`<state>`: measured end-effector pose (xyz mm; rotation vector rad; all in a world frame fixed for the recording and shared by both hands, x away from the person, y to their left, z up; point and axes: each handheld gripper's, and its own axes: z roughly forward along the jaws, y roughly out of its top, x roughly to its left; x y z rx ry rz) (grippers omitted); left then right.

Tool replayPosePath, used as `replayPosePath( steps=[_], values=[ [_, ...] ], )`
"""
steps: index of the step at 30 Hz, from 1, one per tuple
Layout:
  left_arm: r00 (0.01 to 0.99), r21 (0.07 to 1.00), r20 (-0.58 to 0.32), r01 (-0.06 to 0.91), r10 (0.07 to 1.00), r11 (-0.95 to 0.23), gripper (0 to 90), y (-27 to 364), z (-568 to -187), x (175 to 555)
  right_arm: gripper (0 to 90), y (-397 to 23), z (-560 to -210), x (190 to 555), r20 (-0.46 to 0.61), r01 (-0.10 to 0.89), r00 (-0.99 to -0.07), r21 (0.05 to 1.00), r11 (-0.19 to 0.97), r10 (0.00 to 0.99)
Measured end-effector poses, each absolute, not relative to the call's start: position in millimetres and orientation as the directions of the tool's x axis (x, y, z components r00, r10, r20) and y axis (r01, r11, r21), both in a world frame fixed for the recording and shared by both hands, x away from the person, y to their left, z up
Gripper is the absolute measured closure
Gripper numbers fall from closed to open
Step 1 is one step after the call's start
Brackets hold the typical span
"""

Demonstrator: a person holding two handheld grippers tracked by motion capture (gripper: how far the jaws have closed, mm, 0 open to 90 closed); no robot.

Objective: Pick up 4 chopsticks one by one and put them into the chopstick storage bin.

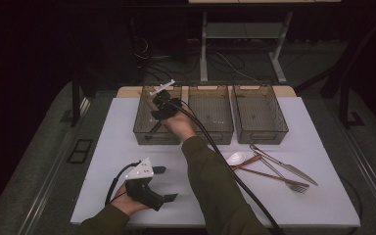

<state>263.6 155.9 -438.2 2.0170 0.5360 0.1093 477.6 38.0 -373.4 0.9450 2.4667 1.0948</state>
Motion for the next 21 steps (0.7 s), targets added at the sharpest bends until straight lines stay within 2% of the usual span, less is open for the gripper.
replayPosePath(
  steps=[4, 11, 21],
  values=[
    [0.898, 0.856, -0.145, 0.324, 0.415, -0.403, 0.6, 156, -438, 264, 54.0, 33, -369, 475, 0.007, 0.455, -0.746, 0.735, 0.503, 0.665],
    [0.899, 0.860, -0.134, 0.314, 0.416, -0.402, 0.6, 157, -437, 266, 49.3, 9, -363, 467, 0.062, 0.473, -0.759, 0.737, 0.483, 0.648],
    [0.895, 0.864, -0.143, 0.321, 0.423, -0.388, 0.6, 156, -437, 268, 46.0, -37, -353, 443, 0.093, 0.447, -0.801, 0.751, 0.486, 0.592]
  ],
)
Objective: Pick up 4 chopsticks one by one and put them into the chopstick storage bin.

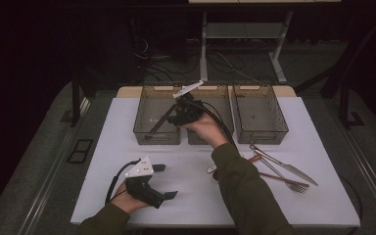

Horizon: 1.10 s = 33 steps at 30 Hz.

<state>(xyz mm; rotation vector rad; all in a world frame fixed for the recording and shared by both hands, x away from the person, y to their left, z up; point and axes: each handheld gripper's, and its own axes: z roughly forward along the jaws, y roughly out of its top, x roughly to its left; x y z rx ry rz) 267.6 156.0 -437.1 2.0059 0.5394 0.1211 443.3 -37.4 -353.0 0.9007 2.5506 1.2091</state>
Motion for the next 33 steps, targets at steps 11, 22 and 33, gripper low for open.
replayPosePath(
  steps=[11, 22, 33],
  values=[
    [0.892, 0.864, -0.141, 0.322, 0.429, -0.386, 0.6, 158, -436, 266, 43.4, -85, -351, 420, 0.091, 0.410, -0.825, 0.775, 0.481, 0.558],
    [0.885, 0.870, -0.133, 0.320, 0.446, -0.376, 0.6, 162, -437, 269, 41.2, -139, -354, 396, 0.115, 0.402, -0.838, 0.791, 0.462, 0.534],
    [0.884, 0.870, -0.128, 0.317, 0.449, -0.377, 0.6, 162, -438, 272, 36.4, -184, -358, 367, 0.103, 0.377, -0.852, 0.800, 0.466, 0.513]
  ],
)
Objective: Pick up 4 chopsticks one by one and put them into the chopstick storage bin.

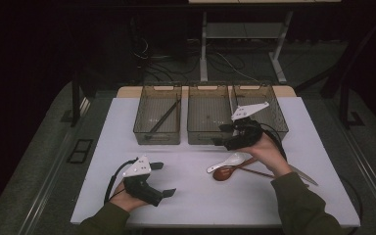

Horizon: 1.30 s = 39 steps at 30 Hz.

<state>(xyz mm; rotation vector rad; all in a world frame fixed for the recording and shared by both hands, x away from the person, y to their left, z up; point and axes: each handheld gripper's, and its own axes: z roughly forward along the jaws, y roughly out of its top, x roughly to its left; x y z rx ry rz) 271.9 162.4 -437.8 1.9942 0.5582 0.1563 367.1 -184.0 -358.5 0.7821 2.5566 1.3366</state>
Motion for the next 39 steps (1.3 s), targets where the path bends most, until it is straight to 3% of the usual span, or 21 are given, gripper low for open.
replayPosePath(
  steps=[29, 39],
  values=[
    [0.886, 0.861, -0.106, 0.309, 0.451, -0.404, 0.6, 163, -437, 265, 45.5, -302, -390, 315, 0.111, 0.463, -0.807, 0.729, 0.504, 0.580],
    [0.886, 0.857, -0.104, 0.310, 0.451, -0.412, 0.6, 162, -438, 265, 57.8, -326, -407, 303, 0.083, 0.467, -0.825, 0.658, 0.591, 0.559]
  ],
)
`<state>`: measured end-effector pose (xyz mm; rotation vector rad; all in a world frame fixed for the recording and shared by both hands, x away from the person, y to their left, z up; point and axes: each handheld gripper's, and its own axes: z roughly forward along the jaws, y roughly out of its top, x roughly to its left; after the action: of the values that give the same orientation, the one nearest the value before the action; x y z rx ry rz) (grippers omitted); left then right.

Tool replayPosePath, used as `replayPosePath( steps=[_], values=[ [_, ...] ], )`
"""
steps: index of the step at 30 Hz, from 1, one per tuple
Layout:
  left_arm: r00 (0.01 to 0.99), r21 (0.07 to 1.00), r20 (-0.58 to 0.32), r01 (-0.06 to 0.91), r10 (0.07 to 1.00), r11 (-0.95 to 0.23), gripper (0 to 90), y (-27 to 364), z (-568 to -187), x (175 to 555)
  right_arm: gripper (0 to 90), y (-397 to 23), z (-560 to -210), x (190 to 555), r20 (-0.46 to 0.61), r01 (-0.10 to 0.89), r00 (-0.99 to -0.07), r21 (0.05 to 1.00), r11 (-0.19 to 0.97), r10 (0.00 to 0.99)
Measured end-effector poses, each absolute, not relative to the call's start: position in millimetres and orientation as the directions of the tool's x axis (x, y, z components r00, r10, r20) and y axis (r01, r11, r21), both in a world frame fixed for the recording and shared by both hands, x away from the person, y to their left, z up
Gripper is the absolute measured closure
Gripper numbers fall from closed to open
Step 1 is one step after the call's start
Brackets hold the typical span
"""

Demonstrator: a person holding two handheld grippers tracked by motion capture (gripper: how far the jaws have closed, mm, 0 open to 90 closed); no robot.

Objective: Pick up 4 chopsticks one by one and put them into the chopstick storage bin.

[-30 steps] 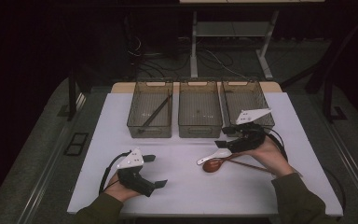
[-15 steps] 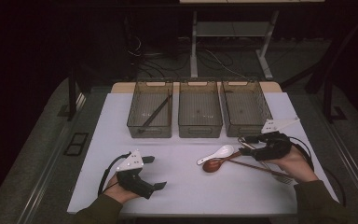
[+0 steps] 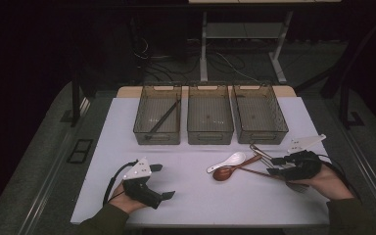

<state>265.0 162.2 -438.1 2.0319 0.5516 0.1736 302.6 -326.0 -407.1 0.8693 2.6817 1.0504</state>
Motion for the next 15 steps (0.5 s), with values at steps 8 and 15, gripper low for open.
replayPosePath(
  steps=[8, 15],
  values=[
    [0.887, 0.855, -0.103, 0.310, 0.450, -0.416, 0.6, 162, -439, 265, 69.5, -337, -422, 299, 0.095, 0.479, -0.837, 0.606, 0.636, 0.539],
    [0.890, 0.853, -0.102, 0.309, 0.445, -0.422, 0.6, 161, -439, 265, 74.2, -339, -434, 304, 0.102, 0.486, -0.844, 0.563, 0.669, 0.527]
  ],
)
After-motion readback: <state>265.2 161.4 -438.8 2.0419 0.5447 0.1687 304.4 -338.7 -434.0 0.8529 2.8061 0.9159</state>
